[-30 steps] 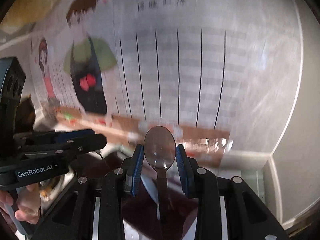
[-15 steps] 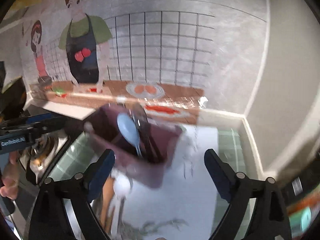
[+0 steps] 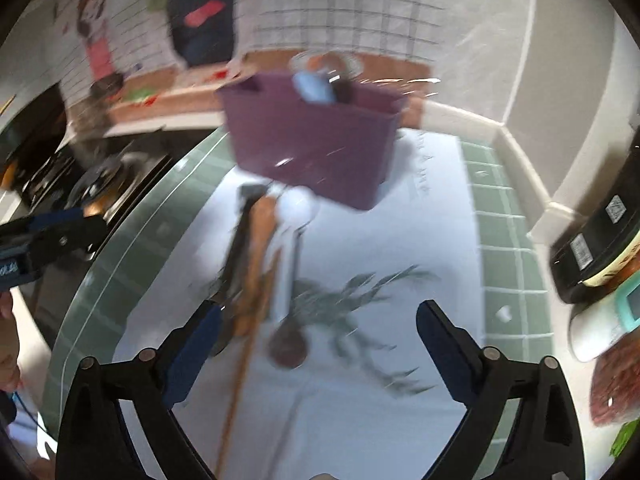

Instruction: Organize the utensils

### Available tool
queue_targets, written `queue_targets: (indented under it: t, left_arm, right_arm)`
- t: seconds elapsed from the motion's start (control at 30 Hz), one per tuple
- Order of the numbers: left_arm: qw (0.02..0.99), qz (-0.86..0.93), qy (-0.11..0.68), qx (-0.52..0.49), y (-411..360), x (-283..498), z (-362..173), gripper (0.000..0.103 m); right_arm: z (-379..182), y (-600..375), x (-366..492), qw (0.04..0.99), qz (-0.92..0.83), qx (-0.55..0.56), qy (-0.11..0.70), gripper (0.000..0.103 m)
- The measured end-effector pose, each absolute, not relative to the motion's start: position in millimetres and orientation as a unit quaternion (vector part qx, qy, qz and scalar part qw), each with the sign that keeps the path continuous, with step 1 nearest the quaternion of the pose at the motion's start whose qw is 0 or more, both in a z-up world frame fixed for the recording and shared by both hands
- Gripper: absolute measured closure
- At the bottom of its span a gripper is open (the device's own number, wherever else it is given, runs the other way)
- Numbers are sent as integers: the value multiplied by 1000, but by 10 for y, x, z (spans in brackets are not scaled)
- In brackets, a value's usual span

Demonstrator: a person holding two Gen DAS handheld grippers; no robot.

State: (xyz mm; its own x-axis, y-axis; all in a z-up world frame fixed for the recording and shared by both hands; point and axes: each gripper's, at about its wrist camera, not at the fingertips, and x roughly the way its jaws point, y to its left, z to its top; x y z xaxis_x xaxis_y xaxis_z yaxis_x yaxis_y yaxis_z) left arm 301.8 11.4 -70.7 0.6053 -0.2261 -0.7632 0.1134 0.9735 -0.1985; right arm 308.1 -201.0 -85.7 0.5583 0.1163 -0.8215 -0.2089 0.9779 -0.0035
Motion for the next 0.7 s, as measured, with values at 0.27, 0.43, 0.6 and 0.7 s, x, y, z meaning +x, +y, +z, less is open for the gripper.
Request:
queue_targets:
  t: [0.27,0.43,0.6,0.7]
  left_arm:
    - [888,-102,442,-79,140,2892,-769,35]
    - [886,-94,445,-89,184,2909,-785,35]
    - [881,-109,453,-83,56,2931,-834,35]
    - [876,-134,457,-76,-116,2955,-871,35]
  right_arm:
    - [-1051,-1793,3066,850,138,-41,507,67]
    - [-1107,-1747,2956,841,140,-51,520,89]
    - [-1252,-1796,3002,820,154,-32,550,93]
    - [-1215,-1852,3020,826,141,-47,543,99]
